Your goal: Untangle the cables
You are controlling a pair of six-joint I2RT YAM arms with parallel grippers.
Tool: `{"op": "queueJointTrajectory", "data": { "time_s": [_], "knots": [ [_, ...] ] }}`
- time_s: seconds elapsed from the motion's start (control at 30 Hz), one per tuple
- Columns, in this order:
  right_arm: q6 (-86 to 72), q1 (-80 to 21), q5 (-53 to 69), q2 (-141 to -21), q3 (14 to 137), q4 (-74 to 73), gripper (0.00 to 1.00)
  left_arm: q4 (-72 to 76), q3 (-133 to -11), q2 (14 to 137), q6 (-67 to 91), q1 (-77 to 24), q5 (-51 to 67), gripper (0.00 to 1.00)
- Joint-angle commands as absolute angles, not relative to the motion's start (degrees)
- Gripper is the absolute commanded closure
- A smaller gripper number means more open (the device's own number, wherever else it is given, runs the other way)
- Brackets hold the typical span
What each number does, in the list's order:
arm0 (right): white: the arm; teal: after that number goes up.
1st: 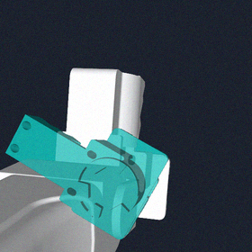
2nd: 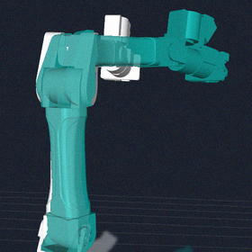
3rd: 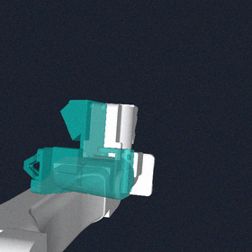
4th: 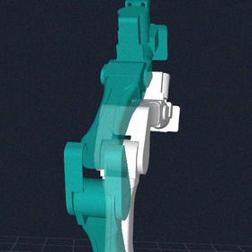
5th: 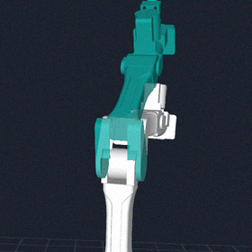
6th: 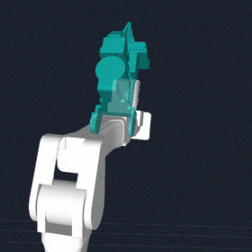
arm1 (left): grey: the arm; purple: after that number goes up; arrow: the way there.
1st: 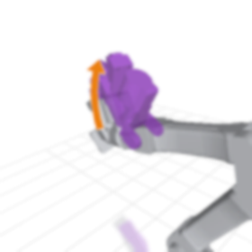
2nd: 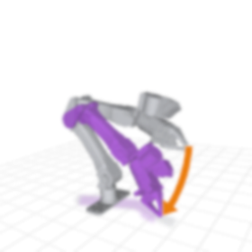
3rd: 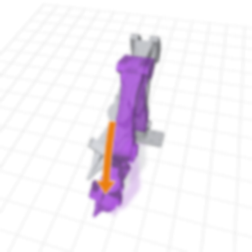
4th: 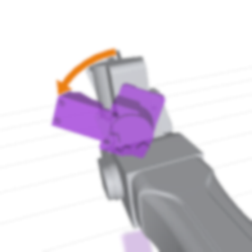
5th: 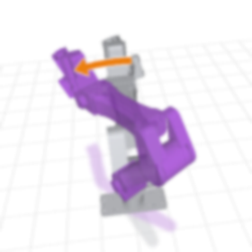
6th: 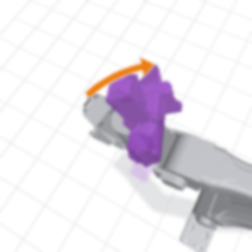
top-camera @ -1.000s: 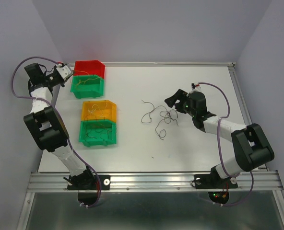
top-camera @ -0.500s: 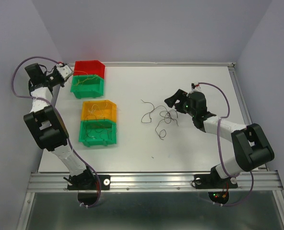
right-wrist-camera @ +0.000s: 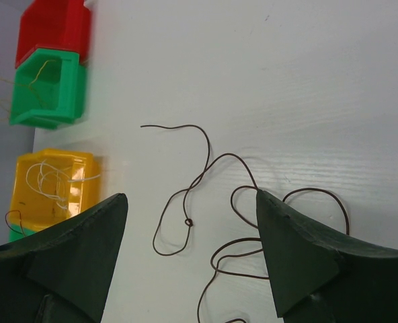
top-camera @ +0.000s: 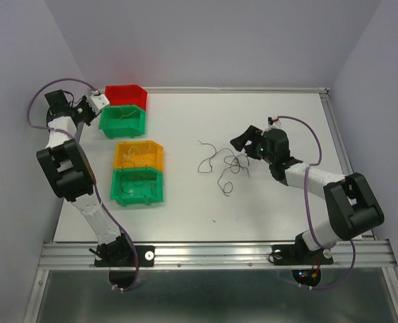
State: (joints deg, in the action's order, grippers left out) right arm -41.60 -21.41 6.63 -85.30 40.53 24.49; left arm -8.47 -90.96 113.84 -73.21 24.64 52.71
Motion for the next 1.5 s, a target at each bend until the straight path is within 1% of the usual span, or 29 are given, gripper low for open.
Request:
{"op": "queueJointTrajectory", "data": {
  "time_s": [0.0,0.27,0.53,0.67,0.8,0.9,1.03,1.07,1.2,1.27,1.37,1.47],
  "knots": [
    [-41.2,-21.3,7.2,-85.9,41.4,26.7,0.18,-12.7,-93.7,114.1,-76.8,22.3,45.2,1.00],
    [-41.1,-21.4,7.4,-86.1,41.5,26.6,0.18,-14.1,-96.5,118.6,-77.6,15.9,31.9,1.00],
    [-41.3,-21.3,7.8,-86.0,41.5,26.6,0.18,-14.2,-99.5,119.8,-73.0,13.7,32.5,1.00],
    [-41.4,-21.3,7.9,-85.4,41.4,26.6,0.18,-14.2,-99.7,121.3,-73.0,11.9,28.0,1.00],
    [-41.4,-21.3,7.9,-85.2,41.3,26.6,0.19,-15.4,-102.7,124.4,-70.7,11.5,25.3,1.00],
    [-41.5,-21.3,7.9,-85.2,41.3,26.7,0.19,-21.4,-105.3,125.7,-73.8,11.1,25.7,1.00],
    [-41.5,-21.3,7.9,-85.4,41.5,26.6,0.18,-25.3,-102.1,124.1,-80.1,9.5,24.1,1.00],
    [-41.5,-21.3,8.0,-85.5,41.5,26.6,0.18,-25.3,-99.6,123.5,-81.7,9.3,23.6,1.00],
    [-41.5,-21.4,8.0,-85.7,41.5,26.7,0.19,-26.2,-96.0,121.0,-84.0,8.5,23.6,1.00],
    [-41.5,-21.3,7.9,-85.7,41.5,26.7,0.19,-28.1,-96.5,120.8,-85.4,8.4,24.2,1.00],
    [-41.5,-21.4,7.9,-85.6,41.4,26.6,0.19,-35.8,-97.8,120.7,-88.9,8.3,24.3,1.00],
    [-41.5,-21.3,7.9,-85.4,41.4,26.6,0.19,-37.9,-97.4,119.7,-89.8,8.3,23.6,1.00]
  ]
}}
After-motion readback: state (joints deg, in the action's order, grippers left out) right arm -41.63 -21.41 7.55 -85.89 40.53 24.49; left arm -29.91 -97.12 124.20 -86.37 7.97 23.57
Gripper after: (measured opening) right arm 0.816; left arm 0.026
